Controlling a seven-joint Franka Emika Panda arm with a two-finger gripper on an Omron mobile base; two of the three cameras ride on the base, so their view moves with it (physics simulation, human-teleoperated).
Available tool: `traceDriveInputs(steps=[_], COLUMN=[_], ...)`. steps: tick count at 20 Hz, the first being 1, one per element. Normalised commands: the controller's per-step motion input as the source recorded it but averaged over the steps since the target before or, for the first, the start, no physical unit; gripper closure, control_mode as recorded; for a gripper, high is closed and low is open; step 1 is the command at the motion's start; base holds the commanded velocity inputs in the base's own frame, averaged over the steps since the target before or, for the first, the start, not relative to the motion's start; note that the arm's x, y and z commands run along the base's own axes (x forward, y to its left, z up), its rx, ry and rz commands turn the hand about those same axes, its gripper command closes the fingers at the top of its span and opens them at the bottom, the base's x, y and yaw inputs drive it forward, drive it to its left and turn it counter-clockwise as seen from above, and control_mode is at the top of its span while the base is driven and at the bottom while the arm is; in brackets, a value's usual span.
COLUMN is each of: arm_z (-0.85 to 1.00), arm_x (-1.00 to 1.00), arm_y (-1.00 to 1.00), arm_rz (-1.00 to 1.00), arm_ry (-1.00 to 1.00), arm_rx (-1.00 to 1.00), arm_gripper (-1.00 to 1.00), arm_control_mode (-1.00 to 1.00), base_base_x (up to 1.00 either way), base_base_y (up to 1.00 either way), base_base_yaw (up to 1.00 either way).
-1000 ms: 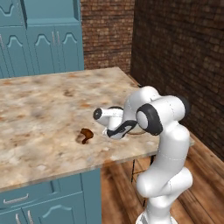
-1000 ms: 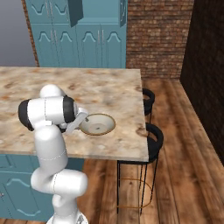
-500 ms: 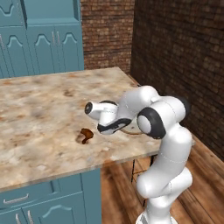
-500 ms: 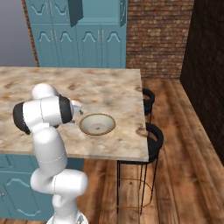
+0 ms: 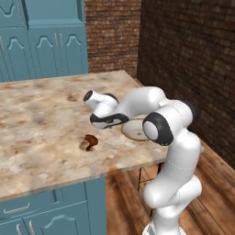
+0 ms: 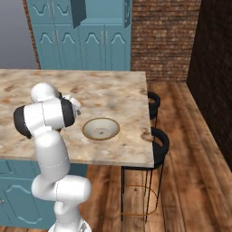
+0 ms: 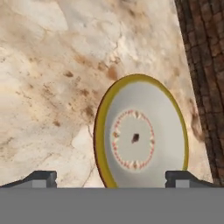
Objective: Retrieve the bowl from the cabinet, then place the raw meat into the bowl to avoid contamination.
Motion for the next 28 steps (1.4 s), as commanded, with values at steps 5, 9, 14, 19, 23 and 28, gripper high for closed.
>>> traceDriveInputs(steps=[5, 9, 14, 19, 23, 28], arm_z=[0.0, 0.08, 0.15, 0.17, 0.05, -0.08], arm_x=[-0.06, -0.23, -0.38, -0.59, -0.56, -0.15], arm_y=[0.22, 0.35, 0.41, 0.17, 0.25, 0.29], arm_rz=[-0.25, -0.19, -0.14, -0.08, -0.08, -0.05], arm_ry=[0.01, 0.0, 0.01, 0.01, 0.0, 0.02], arm_rx=[0.24, 0.26, 0.23, 0.2, 0.21, 0.22], arm_gripper=[-1.0, -1.0, -1.0, -1.0, -1.0, -1.0], arm_control_mode=[-1.0, -1.0, -1.0, -1.0, -1.0, -1.0], base_base_x=[0.0, 0.0, 0.0, 0.0, 0.0, 0.0], base_base_y=[0.0, 0.0, 0.0, 0.0, 0.0, 0.0], base_base_yaw=[0.0, 0.0, 0.0, 0.0, 0.0, 0.0])
